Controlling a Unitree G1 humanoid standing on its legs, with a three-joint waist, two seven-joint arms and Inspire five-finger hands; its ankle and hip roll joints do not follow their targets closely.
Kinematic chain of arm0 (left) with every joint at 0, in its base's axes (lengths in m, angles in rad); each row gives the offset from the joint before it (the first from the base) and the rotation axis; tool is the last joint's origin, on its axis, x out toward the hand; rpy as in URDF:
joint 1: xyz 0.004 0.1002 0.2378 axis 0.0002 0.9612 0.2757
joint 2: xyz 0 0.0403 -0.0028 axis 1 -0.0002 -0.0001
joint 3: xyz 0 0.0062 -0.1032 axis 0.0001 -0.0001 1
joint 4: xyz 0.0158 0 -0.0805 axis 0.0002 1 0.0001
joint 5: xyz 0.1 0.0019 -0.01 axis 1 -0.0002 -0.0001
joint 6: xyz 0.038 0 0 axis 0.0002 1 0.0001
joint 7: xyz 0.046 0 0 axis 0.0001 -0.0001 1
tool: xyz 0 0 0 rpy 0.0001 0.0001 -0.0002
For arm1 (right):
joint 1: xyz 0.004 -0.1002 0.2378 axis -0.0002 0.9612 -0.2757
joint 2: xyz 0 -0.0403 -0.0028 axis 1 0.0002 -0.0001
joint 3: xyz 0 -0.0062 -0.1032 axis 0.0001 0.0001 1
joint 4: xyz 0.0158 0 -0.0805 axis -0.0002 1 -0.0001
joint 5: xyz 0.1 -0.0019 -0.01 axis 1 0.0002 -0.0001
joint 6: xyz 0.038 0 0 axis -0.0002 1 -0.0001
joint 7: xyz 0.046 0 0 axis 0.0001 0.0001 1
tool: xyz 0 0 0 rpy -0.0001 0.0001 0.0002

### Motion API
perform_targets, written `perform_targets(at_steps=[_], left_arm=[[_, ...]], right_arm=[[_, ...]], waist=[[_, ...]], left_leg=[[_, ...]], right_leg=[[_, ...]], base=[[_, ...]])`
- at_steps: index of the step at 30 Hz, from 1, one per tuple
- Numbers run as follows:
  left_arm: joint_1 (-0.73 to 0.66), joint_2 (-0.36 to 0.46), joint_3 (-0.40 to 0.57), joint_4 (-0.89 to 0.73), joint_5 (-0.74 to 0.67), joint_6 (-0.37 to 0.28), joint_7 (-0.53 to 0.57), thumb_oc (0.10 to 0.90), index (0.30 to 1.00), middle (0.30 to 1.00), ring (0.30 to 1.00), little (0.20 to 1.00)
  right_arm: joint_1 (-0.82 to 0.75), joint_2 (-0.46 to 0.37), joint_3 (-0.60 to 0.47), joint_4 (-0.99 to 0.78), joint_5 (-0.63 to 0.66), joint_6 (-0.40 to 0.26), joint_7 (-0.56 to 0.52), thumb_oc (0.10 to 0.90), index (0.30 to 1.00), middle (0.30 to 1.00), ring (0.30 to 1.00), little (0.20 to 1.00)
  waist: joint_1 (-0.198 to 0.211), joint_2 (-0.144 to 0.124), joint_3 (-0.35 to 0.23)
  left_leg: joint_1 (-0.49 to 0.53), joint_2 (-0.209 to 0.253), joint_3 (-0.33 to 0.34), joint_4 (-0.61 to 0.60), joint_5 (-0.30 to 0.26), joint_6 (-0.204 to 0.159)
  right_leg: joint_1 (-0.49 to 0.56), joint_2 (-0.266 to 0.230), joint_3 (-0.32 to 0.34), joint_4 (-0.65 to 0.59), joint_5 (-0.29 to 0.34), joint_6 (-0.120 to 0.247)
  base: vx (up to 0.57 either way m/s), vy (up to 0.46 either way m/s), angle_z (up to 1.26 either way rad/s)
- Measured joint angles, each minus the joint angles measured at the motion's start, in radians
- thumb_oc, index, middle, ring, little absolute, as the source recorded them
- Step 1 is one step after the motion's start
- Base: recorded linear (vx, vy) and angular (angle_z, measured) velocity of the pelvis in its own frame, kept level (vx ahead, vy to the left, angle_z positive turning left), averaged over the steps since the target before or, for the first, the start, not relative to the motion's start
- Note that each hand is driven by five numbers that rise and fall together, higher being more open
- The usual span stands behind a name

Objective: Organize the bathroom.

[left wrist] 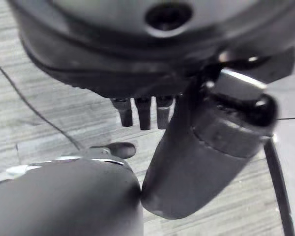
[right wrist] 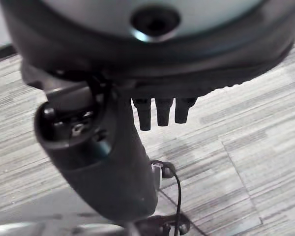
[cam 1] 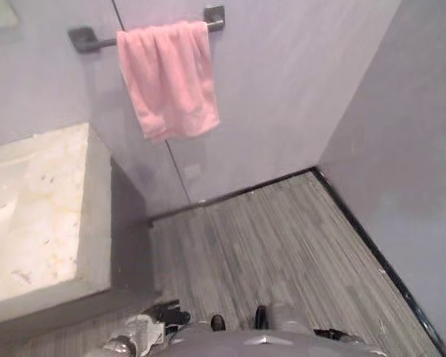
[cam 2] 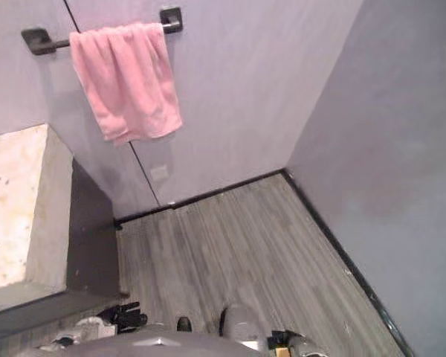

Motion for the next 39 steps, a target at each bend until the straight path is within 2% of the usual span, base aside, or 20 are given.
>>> perform_targets(at_steps=[2,4,6,7,11,12,13,14,15,18,21,23,24,26,27,29,31,34,35,39], left_arm=[[0.000,0.014,0.002,0.007,-0.020,0.003,0.000,0.800,0.900,0.900,0.900,0.900],[-0.010,0.012,0.002,0.016,-0.020,0.004,-0.004,0.800,0.900,0.900,0.900,0.900],[-0.028,0.024,0.000,0.018,-0.042,0.004,-0.012,0.800,0.900,0.900,0.900,0.900],[-0.033,0.035,0.008,0.010,-0.066,0.001,-0.012,0.800,0.900,0.900,0.900,0.900],[-0.004,0.028,0.051,0.023,-0.078,0.001,0.004,0.800,0.900,0.900,0.900,0.900],[0.049,0.024,0.052,0.023,-0.082,-0.001,0.001,0.800,0.900,0.900,0.900,0.900],[0.055,0.013,0.052,0.025,-0.080,-0.001,0.002,0.800,0.900,0.900,0.900,0.900],[0.051,-0.003,0.053,0.032,-0.078,-0.003,0.000,0.800,0.900,0.900,0.900,0.900],[0.049,-0.013,0.060,0.032,-0.074,-0.005,-0.003,0.800,0.900,0.900,0.900,0.900],[0.049,-0.017,0.069,0.066,-0.014,-0.020,0.000,0.800,0.900,0.900,0.900,0.900],[0.044,-0.018,0.068,0.089,-0.017,-0.027,0.010,0.800,0.900,0.900,0.900,0.900],[0.005,0.004,0.069,0.074,-0.018,-0.056,0.029,0.800,0.900,0.900,0.900,0.900],[-0.003,0.016,0.069,0.029,-0.019,-0.066,0.033,0.800,0.900,0.900,0.900,0.900],[0.000,0.018,0.070,0.007,-0.021,-0.068,0.030,0.800,0.900,0.900,0.900,0.900],[0.009,0.017,0.065,0.005,-0.020,-0.061,0.020,0.800,0.900,0.900,0.900,0.900],[0.005,0.007,0.049,-0.007,-0.017,-0.068,0.017,0.800,0.900,0.900,0.900,0.900],[0.006,0.010,0.048,-0.017,-0.007,-0.062,0.020,0.800,0.900,0.900,0.900,0.900],[0.013,0.008,0.046,-0.012,0.010,-0.049,0.023,0.800,0.900,0.900,0.900,0.900],[0.014,0.004,0.045,0.006,0.027,-0.022,0.023,0.800,0.900,0.900,0.900,0.900],[0.014,0.001,0.046,0.013,0.017,-0.014,0.045,0.800,0.900,0.900,0.900,0.900]], right_arm=[[0.009,0.011,0.000,-0.006,0.005,0.000,0.005,0.800,0.900,0.900,0.900,0.900],[0.029,0.037,0.000,0.004,0.005,0.005,0.005,0.800,0.900,0.900,0.900,0.900],[0.041,0.048,-0.003,0.012,0.005,0.005,0.027,0.800,0.900,0.900,0.900,0.900],[0.035,0.056,-0.016,0.005,0.005,0.014,0.031,0.800,0.900,0.900,0.900,0.900],[0.092,0.074,-0.039,0.014,0.000,0.057,0.050,0.800,0.900,0.900,0.900,0.900],[0.139,0.074,-0.030,0.013,-0.006,0.070,0.065,0.800,0.900,0.900,0.900,0.900],[0.140,0.068,-0.022,0.008,-0.007,0.069,0.064,0.800,0.900,0.900,0.900,0.900],[0.119,0.058,-0.019,-0.001,-0.007,0.068,0.060,0.800,0.900,0.900,0.900,0.900],[0.107,0.051,-0.019,-0.009,-0.014,0.063,0.059,0.800,0.900,0.900,0.900,0.900],[0.065,0.022,-0.022,-0.043,-0.027,0.034,0.041,0.800,0.900,0.900,0.900,0.900],[0.051,-0.019,-0.020,-0.064,-0.030,0.017,0.031,0.800,0.900,0.900,0.900,0.900],[0.039,-0.011,-0.022,-0.066,-0.026,0.015,0.021,0.800,0.900,0.900,0.900,0.900],[0.026,-0.009,-0.014,-0.062,-0.025,0.022,0.022,0.800,0.900,0.900,0.900,0.900],[0.016,-0.015,-0.005,-0.063,-0.025,0.018,0.022,0.800,0.900,0.900,0.900,0.900],[0.012,-0.022,0.003,-0.065,-0.024,0.018,0.021,0.800,0.900,0.900,0.900,0.900],[0.010,-0.027,0.014,-0.064,-0.011,0.018,0.020,0.800,0.900,0.900,0.900,0.900],[0.013,-0.022,0.027,-0.064,0.021,0.027,0.017,0.800,0.900,0.900,0.900,0.900],[0.031,-0.021,0.030,-0.063,0.022,0.032,0.018,0.800,0.900,0.900,0.900,0.900],[0.052,-0.021,0.027,-0.064,0.022,0.027,0.018,0.800,0.900,0.900,0.900,0.900],[0.078,-0.006,0.010,-0.063,0.014,0.025,0.019,0.800,0.900,0.900,0.900,0.900]], waist=[[-0.015,-0.009,0.010],[-0.027,-0.029,0.017],[-0.053,-0.037,0.036],[-0.068,-0.043,0.083],[-0.073,-0.043,0.093],[-0.079,-0.025,0.052],[-0.086,-0.012,0.047],[-0.096,0.003,0.030],[-0.094,0.002,0.015],[-0.096,-0.020,-0.061],[-0.090,-0.017,-0.112],[-0.077,-0.054,-0.105],[-0.037,-0.088,-0.097],[-0.027,-0.090,-0.092],[-0.036,-0.073,-0.095],[-0.038,-0.042,-0.084],[-0.037,-0.046,-0.081],[-0.040,-0.049,-0.081],[-0.050,-0.039,-0.084],[-0.063,-0.032,-0.080]], left_leg=[[-0.014,-0.017,-0.004,0.019,-0.020,-0.015],[-0.010,-0.041,-0.021,0.026,-0.026,-0.019],[-0.054,-0.048,-0.044,0.091,-0.063,-0.026],[-0.043,-0.040,-0.051,0.114,-0.085,-0.033],[0.039,0.024,-0.077,0.139,-0.161,-0.086],[0.111,0.093,-0.092,0.109,-0.187,-0.130],[0.121,0.133,-0.095,0.118,-0.190,-0.134],[0.099,0.175,-0.093,0.167,-0.150,-0.155],[0.083,0.182,-0.091,0.191,-0.115,-0.156],[0.067,0.208,-0.078,0.181,0.053,-0.214],[0.011,0.260,-0.058,0.230,0.135,-0.236],[-0.142,0.257,-0.109,0.458,0.229,-0.240],[-0.218,0.237,-0.098,0.523,0.167,-0.232],[-0.249,0.238,-0.025,0.442,0.139,-0.225],[-0.243,0.235,0.013,0.273,0.137,-0.226],[-0.268,0.242,0.018,0.091,0.194,-0.236],[-0.259,0.243,-0.004,0.038,0.248,-0.241],[-0.204,0.242,-0.011,-0.006,0.253,-0.246],[-0.137,0.237,0.000,-0.048,0.264,-0.232],[-0.117,0.208,0.027,-0.088,0.242,-0.215]], right_leg=[[-0.035,-0.041,0.008,-0.122,-0.019,0.009],[-0.037,-0.095,0.025,-0.332,-0.001,0.041],[0.003,-0.135,0.043,-0.710,0.040,0.102],[0.003,-0.151,0.047,-0.814,0.074,0.092],[0.043,-0.146,0.037,-0.623,0.130,0.053],[0.104,-0.103,0.004,-0.558,0.162,0.061],[0.110,-0.075,-0.026,-0.533,0.140,0.033],[0.113,-0.048,-0.052,-0.504,0.091,0.004],[0.112,-0.042,-0.057,-0.496,0.078,-0.016],[0.144,-0.030,-0.099,-0.536,0.050,-0.059],[0.180,0.009,-0.150,-0.568,0.024,-0.095],[0.219,0.019,-0.154,-0.620,0.009,-0.135],[0.267,0.013,-0.144,-0.683,0.036,-0.130],[0.313,0.024,-0.153,-0.733,0.058,-0.125],[0.344,0.045,-0.155,-0.779,0.053,-0.122],[0.387,0.088,-0.164,-0.833,0.073,-0.137],[0.429,0.102,-0.150,-0.865,0.078,-0.134],[0.459,0.102,-0.127,-0.864,0.069,-0.125],[0.474,0.104,-0.109,-0.863,0.058,-0.109],[0.449,0.078,-0.096,-0.822,0.029,-0.065]], base=[[0.36,-0.259,0.13],[0.38,-0.295,0.22],[0.42,-0.329,0.27],[0.69,-0.544,0.20],[0.51,-0.379,0.22],[0.25,-0.244,0.19],[0.28,-0.299,0.25],[0.20,-0.197,0.13],[0.20,-0.193,0.12],[0.15,-0.187,0.17],[0.10,-0.180,0.45],[0.13,-0.096,0.45],[0.16,0.069,-0.10],[0.18,0.082,-0.24],[0.14,0.041,-0.14],[0.21,0.027,-0.15],[0.20,0.048,-0.27],[0.16,0.092,-0.27],[0.06,0.049,-0.18],[0.05,0.045,0.05]])
